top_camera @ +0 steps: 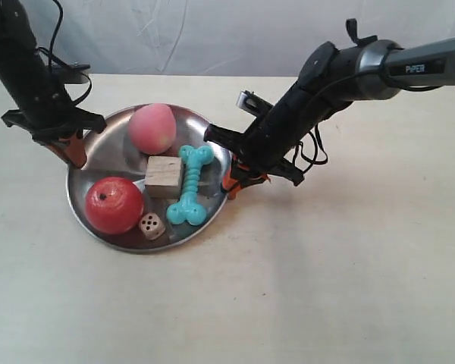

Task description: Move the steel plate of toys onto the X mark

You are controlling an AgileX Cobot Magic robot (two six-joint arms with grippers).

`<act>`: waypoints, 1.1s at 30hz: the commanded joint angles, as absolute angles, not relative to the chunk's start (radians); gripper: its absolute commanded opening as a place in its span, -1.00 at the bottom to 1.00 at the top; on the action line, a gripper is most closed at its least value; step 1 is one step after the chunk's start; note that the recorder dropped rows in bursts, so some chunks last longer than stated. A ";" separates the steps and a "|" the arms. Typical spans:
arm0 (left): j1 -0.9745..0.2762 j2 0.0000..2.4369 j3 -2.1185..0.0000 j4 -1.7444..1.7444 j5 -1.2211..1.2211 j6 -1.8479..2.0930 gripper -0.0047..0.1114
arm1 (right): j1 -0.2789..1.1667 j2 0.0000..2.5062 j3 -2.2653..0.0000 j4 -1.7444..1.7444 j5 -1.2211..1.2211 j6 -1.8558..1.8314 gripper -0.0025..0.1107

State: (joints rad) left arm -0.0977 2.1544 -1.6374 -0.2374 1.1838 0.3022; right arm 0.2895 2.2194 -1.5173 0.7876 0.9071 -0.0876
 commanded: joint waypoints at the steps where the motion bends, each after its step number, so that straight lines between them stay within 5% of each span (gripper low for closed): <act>1: -0.123 2.211 -1.707 -0.411 1.221 0.280 -0.92 | 0.303 2.293 -1.633 0.864 0.912 -0.047 -0.97; 9: -0.123 2.224 -1.709 -0.328 1.221 0.233 -0.86 | 0.303 2.301 -1.651 0.629 0.906 0.051 -0.93; 16: -0.121 2.224 -1.709 -0.261 1.221 0.141 -0.40 | 0.303 2.301 -1.651 0.611 0.909 0.053 -0.28; 23: -0.121 2.222 -1.709 -0.149 1.221 0.078 -0.08 | 0.303 2.299 -1.651 0.604 0.926 0.053 -0.29; 33: -0.121 2.152 -1.709 -0.014 1.221 0.050 -0.20 | 0.291 2.183 -1.651 0.369 0.901 0.069 -0.30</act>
